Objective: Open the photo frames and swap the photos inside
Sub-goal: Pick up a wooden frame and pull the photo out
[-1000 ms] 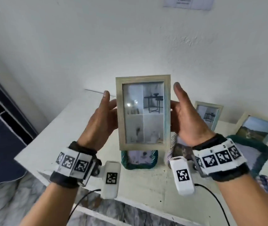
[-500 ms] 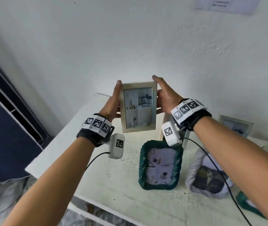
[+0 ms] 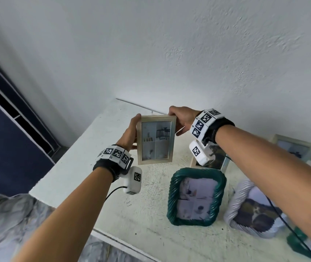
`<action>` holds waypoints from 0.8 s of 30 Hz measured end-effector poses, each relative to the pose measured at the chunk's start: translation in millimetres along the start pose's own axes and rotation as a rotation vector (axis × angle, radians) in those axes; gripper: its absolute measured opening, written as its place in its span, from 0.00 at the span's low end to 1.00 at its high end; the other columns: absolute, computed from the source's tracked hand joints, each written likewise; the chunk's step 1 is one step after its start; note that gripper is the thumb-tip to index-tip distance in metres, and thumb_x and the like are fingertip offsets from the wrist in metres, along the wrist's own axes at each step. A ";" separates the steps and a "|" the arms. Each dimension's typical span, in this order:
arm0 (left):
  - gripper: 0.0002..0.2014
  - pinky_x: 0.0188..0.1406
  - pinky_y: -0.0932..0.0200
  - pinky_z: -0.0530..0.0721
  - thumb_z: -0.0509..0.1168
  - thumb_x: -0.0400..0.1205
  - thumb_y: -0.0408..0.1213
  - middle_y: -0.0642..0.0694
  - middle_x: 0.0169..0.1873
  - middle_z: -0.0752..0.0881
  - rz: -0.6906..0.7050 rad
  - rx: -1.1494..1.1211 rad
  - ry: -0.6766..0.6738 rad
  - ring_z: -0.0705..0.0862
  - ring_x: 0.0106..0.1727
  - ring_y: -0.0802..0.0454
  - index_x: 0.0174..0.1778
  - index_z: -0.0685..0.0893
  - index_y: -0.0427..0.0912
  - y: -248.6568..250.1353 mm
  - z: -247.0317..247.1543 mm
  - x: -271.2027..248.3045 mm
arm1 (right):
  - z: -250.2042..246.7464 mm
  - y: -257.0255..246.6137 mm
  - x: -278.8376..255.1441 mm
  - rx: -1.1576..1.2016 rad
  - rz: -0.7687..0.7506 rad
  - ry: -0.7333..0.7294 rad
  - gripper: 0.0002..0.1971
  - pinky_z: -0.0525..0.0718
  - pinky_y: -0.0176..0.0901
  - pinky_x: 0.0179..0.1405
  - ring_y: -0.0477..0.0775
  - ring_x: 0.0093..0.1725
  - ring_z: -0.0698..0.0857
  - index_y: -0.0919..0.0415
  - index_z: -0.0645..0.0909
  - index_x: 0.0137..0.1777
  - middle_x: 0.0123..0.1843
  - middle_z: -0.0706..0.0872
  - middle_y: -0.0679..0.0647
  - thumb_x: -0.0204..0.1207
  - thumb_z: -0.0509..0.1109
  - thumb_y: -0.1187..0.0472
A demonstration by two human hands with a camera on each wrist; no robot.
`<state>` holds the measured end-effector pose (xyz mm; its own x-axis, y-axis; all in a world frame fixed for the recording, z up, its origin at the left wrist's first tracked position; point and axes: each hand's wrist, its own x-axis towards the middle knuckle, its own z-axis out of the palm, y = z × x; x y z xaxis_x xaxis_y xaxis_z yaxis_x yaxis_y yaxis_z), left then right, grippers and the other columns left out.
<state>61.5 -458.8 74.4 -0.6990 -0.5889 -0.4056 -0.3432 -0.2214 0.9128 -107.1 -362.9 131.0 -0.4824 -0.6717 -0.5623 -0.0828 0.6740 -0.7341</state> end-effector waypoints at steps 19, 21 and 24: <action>0.40 0.65 0.43 0.74 0.46 0.81 0.71 0.40 0.72 0.78 0.091 0.026 0.204 0.78 0.69 0.43 0.78 0.71 0.45 -33.6 -22.0 -4.2 | -1.4 -7.2 -39.2 -0.613 -0.389 0.243 0.25 0.76 0.47 0.61 0.62 0.69 0.79 0.65 0.76 0.71 0.70 0.80 0.61 0.86 0.56 0.46; 0.41 0.62 0.45 0.76 0.48 0.80 0.72 0.41 0.73 0.77 0.183 0.047 0.285 0.77 0.66 0.45 0.77 0.72 0.43 -38.0 -26.0 -8.4 | -12.2 -4.7 -52.3 -0.624 -0.438 0.286 0.25 0.71 0.44 0.63 0.57 0.75 0.73 0.58 0.72 0.74 0.76 0.75 0.56 0.85 0.57 0.44; 0.52 0.70 0.38 0.75 0.47 0.68 0.83 0.44 0.73 0.77 0.282 0.149 0.380 0.77 0.69 0.46 0.75 0.73 0.46 -45.7 -27.7 -19.7 | -33.7 -2.6 -82.6 -0.610 -0.522 0.355 0.25 0.70 0.42 0.61 0.56 0.73 0.75 0.57 0.72 0.75 0.75 0.76 0.56 0.84 0.58 0.43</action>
<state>108.3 -458.6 42.0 -0.5092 -0.8576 -0.0725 -0.2784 0.0844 0.9568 -96.4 -298.8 192.2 -0.4870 -0.8733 0.0150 -0.7715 0.4220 -0.4762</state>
